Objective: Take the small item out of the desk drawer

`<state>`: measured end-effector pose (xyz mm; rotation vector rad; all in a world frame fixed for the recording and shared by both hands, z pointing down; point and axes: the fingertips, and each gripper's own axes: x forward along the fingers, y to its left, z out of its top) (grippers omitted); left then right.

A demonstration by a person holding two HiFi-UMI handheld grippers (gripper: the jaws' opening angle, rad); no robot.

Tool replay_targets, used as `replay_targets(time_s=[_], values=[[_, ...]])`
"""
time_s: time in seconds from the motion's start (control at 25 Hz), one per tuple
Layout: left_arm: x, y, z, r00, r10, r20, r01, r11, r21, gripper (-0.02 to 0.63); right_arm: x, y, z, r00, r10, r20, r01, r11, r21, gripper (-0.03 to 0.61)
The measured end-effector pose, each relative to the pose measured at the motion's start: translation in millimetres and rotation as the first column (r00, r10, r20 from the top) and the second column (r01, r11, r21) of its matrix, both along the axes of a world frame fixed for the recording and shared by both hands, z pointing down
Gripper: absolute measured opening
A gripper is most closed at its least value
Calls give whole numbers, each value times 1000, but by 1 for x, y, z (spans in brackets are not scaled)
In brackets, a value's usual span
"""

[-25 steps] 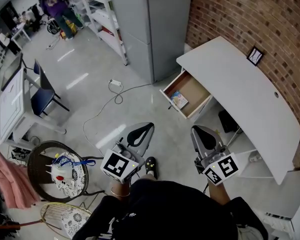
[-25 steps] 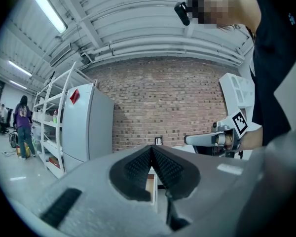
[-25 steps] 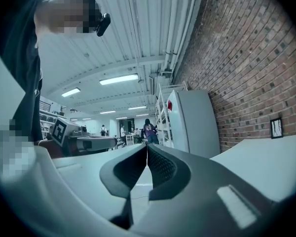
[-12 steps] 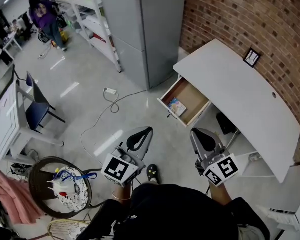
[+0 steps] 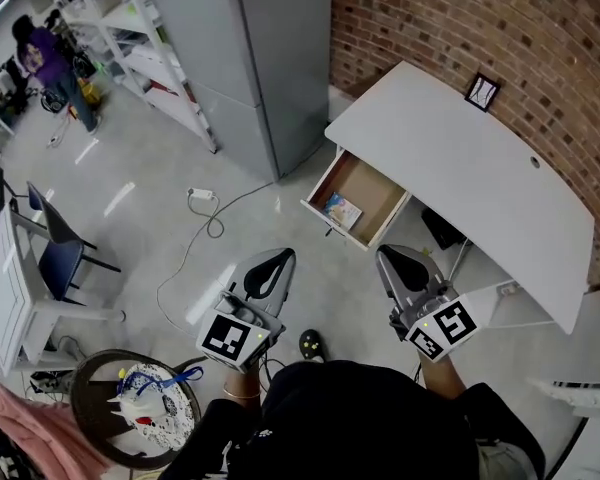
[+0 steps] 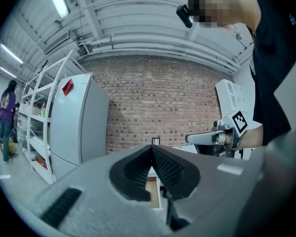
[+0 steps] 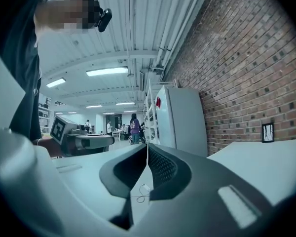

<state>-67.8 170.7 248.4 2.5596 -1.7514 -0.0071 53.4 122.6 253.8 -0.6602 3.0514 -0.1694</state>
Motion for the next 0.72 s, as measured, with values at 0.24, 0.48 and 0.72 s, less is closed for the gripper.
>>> replay_targets(time_s=[0.24,0.48,0.72], values=[[-23,-14,3,999,52,-6,-52,999,-6,-11,-17,-8,3,998,61,-11,-61,998,-5,12],[-34,-22,7,995,101,-12,-101,995,-12,-11,-25,-12,4,993,114,-18,-115,993,-5,12],[-40,-21,12,992,120,-29,-120,993,-14,-11,-22,-11,7,987,160,-29,-160,987,-8,12]])
